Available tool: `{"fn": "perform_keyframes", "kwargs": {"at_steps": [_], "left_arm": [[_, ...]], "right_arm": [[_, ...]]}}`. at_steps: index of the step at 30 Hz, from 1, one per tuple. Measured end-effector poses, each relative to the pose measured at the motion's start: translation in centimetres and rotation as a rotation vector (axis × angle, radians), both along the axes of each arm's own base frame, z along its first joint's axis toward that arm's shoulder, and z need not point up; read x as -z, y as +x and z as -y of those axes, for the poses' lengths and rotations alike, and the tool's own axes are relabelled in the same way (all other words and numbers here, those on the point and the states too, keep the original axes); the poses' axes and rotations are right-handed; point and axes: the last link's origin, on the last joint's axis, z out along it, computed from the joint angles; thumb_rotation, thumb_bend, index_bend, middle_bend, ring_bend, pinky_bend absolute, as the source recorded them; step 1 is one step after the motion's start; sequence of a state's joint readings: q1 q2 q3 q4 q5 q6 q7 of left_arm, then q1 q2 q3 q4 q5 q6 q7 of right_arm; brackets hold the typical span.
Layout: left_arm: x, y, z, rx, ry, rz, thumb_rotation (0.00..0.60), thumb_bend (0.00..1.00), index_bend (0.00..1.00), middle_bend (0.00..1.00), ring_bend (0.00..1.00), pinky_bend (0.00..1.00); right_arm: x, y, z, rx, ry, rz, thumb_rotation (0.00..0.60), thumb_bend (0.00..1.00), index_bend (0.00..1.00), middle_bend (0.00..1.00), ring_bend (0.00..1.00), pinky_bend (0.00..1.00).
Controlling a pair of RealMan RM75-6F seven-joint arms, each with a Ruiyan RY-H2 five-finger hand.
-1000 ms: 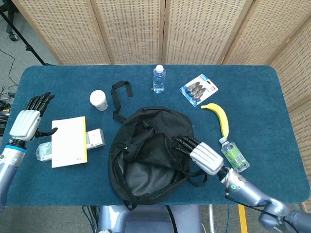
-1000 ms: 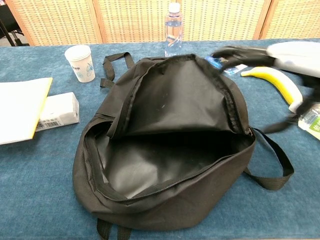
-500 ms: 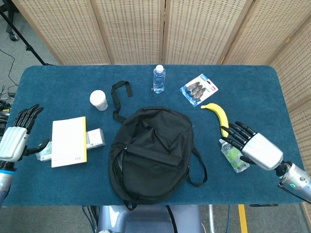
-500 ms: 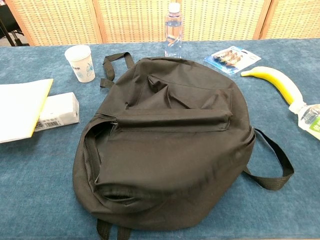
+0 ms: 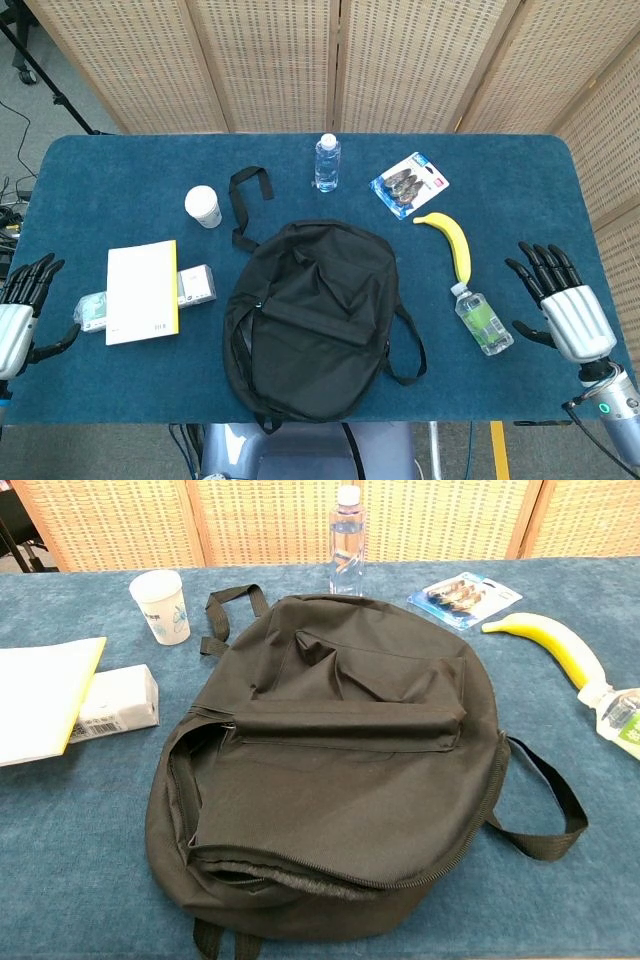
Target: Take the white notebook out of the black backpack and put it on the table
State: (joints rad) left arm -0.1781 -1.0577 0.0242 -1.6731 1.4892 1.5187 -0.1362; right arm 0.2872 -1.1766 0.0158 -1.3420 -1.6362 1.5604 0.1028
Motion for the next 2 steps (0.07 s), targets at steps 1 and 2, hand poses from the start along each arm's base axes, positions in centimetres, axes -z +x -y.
{"fn": "perform_keyframes", "kwargs": {"at_steps": [1, 2], "left_arm": [[-0.13, 0.09, 0.37, -0.003, 0.007, -0.01, 0.6, 0.3, 0.0, 0.0, 0.0, 0.0], [-0.25, 0.12, 0.63, -0.005, 0.012, -0.017, 0.6, 0.3, 0.0, 0.0, 0.0, 0.0]], "right_arm": [[0.47, 0.11, -0.57, 0.033, -0.016, 0.008, 0.6, 0.0, 0.11, 0.0, 0.0, 0.04], [0.87, 0.24, -1.03, 0.058, -0.026, 0.016, 0.6, 0.0, 0.11, 0.0, 0.0, 0.03]]}}
